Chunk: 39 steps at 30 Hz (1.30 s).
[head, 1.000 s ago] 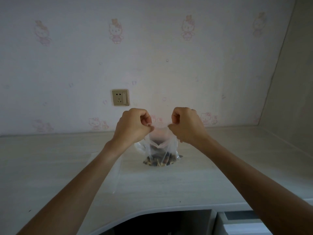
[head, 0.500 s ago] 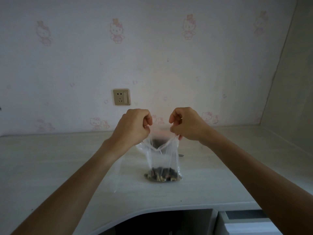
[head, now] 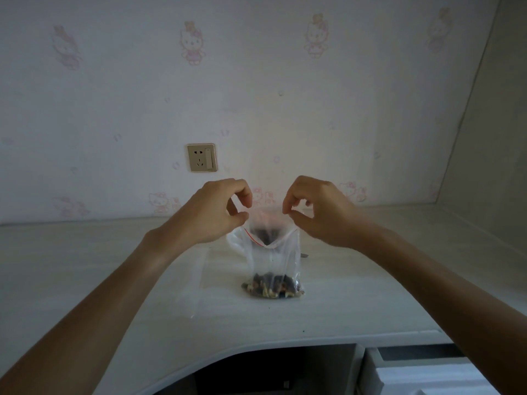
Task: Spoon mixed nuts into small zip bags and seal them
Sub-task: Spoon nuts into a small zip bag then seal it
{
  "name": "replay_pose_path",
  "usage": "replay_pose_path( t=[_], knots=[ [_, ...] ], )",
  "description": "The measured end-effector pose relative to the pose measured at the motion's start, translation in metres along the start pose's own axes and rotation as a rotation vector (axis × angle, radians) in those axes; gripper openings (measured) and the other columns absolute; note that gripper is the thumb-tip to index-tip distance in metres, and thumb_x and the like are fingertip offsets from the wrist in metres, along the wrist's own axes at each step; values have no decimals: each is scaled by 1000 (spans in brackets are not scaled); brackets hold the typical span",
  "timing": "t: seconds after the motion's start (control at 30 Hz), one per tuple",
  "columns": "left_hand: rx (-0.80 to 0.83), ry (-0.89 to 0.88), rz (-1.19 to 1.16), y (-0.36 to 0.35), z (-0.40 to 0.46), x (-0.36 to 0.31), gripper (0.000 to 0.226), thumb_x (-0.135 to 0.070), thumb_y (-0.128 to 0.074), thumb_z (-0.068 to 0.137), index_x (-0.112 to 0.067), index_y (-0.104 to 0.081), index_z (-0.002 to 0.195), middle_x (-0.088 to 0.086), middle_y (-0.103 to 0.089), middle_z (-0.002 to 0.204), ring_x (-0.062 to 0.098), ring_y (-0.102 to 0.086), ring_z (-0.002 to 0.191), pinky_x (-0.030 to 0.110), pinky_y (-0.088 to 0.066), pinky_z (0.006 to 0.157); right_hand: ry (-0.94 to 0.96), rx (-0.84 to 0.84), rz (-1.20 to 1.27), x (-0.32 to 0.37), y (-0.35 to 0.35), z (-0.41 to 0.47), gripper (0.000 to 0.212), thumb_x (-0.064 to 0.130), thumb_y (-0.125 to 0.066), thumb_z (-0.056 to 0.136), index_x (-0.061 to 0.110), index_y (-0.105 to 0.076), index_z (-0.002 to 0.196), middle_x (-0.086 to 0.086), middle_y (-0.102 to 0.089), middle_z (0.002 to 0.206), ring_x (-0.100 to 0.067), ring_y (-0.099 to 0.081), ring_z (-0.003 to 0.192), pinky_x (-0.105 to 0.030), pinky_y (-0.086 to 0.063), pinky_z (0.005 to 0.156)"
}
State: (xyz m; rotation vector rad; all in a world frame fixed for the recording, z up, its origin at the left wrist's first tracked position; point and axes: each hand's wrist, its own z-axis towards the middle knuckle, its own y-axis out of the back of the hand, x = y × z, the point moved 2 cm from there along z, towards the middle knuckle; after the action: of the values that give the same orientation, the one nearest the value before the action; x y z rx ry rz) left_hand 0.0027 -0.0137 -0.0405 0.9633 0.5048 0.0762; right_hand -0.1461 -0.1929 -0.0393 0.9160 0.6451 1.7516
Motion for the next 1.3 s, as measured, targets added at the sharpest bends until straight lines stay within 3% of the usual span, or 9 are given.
replay_pose_path(
  t=[0.07,0.17,0.27,0.43,0.57,0.7,0.97,1.13,1.3],
  knots=[
    [-8,-86,63,-3,-6,-2,30,-15,-80,88,-38,-60,89,-23,-62,98,3,-69,77,33,-58,70,126,25,-44,10,-3,-7,13,0,-71,87,12,-74,91,0,-68,96,-16,-63,86,-30,-51,78],
    [-9,-200,106,-6,-16,-5,30,-20,-80,89,-42,-60,94,-28,-59,102,5,-68,74,30,-58,69,231,131,-115,19,-9,-18,13,9,-75,87,16,-75,98,2,-72,99,-13,-61,85,-20,-45,79],
    [36,-320,137,-10,-26,-10,21,-33,-76,89,-42,-63,104,-27,-62,113,5,-66,71,21,-53,64,305,213,-287,16,-19,-20,28,20,-72,90,18,-71,118,2,-74,114,-17,-66,103,-26,-42,103],
    [136,-310,409,-25,-27,-1,31,-41,-76,90,-42,-68,119,-27,-68,111,-35,-43,83,6,-29,66,275,301,-585,4,-35,-11,38,14,-60,95,22,-57,132,2,-69,125,-19,-62,116,-36,-18,122],
    [111,-244,417,-26,-21,7,19,-52,-70,93,-36,-69,103,-20,-71,90,-13,-49,60,20,-47,63,246,260,-596,-1,-32,-6,30,15,-62,94,19,-59,123,-1,-72,116,-22,-66,107,-37,-25,118],
    [91,-232,480,-18,-15,12,22,-55,-67,95,-35,-58,91,-15,-73,87,-5,-48,57,13,-37,57,193,236,-519,-3,-19,0,16,32,-64,96,19,-63,106,1,-72,101,-23,-65,90,-34,-34,110],
    [100,-254,448,-12,-9,13,47,-63,-46,100,-29,-66,74,-19,-56,73,-3,-50,61,22,-37,58,156,256,-475,-2,-15,9,39,55,-56,98,19,-65,87,5,-61,86,-15,-50,72,-30,-37,92],
    [132,-231,379,-6,-8,14,56,-65,-39,99,-28,-69,71,-17,-59,73,1,-56,65,26,-45,63,157,269,-412,1,-11,11,33,47,-53,102,19,-66,91,5,-64,84,-16,-58,75,-25,-34,86],
    [115,-197,256,7,-6,11,29,-65,-57,94,-42,-55,76,-24,-61,70,-1,-60,69,21,-39,60,138,234,-281,2,-2,14,20,32,-56,104,15,-67,102,3,-69,84,-17,-60,73,-28,-40,69]
  ],
)
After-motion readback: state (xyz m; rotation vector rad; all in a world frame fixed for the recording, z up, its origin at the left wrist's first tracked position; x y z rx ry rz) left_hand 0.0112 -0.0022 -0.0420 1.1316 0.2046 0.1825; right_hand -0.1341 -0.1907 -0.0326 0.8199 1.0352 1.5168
